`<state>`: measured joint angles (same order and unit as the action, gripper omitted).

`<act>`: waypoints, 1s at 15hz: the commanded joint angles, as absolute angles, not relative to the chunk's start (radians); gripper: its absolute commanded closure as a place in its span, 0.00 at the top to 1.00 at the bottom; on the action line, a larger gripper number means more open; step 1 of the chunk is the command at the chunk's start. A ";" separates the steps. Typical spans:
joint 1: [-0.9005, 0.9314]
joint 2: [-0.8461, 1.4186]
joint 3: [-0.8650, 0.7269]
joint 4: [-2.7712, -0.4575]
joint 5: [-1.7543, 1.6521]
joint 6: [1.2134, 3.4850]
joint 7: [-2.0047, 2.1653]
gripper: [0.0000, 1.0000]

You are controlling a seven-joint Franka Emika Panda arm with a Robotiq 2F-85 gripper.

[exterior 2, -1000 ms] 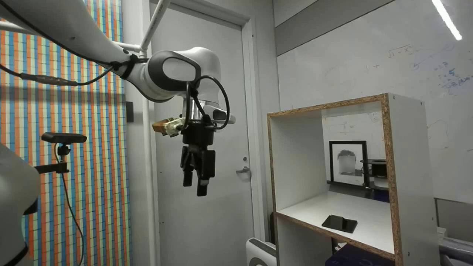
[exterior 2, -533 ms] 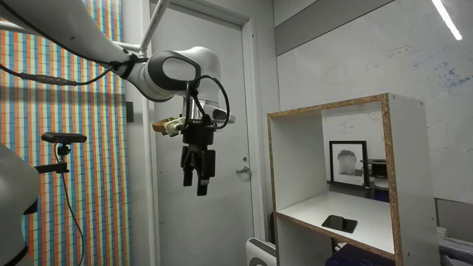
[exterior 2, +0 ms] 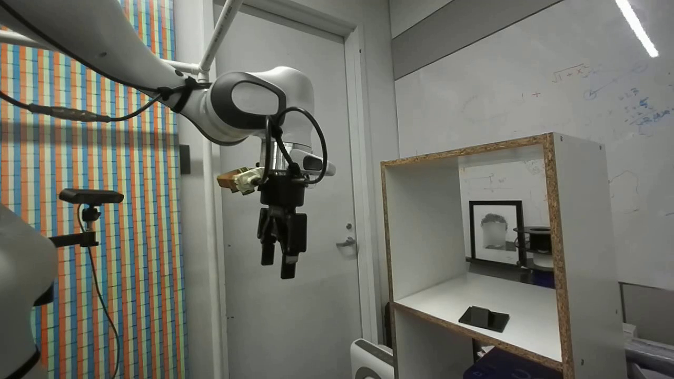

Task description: Pick up the black object from the top compartment of the cabinet and put it on top of the cabinet.

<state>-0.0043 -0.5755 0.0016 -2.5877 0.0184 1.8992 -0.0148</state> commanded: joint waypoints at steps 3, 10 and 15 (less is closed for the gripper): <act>-0.002 -0.575 -0.001 -2.586 0.017 1.898 -0.014 1.00; -0.002 -0.575 -0.001 -2.586 0.017 1.898 -0.014 1.00; 0.006 -0.585 -0.008 -2.591 0.018 1.913 -0.044 1.00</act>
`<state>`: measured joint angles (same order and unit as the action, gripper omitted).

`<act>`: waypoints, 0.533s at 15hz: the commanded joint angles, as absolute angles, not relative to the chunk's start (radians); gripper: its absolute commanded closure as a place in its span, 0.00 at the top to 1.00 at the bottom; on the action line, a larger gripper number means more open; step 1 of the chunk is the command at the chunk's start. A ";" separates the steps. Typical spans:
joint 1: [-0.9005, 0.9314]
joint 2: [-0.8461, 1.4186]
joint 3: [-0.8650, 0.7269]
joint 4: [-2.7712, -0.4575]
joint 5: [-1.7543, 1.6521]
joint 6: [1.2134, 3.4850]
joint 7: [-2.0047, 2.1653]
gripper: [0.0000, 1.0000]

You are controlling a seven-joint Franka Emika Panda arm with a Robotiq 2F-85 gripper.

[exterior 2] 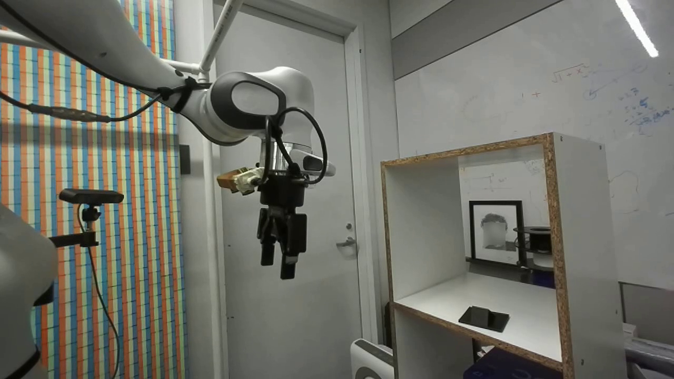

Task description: Pick up the black object from the top compartment of the cabinet and put it on top of the cabinet.

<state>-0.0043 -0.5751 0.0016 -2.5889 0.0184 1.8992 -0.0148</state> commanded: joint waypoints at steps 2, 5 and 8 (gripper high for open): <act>0.006 -0.615 -0.024 -2.624 0.004 2.013 -0.104 1.00; -0.005 -0.632 -0.068 -2.662 -0.019 2.167 -0.213 1.00; -0.027 -0.630 -0.151 -2.683 -0.072 2.301 -0.352 1.00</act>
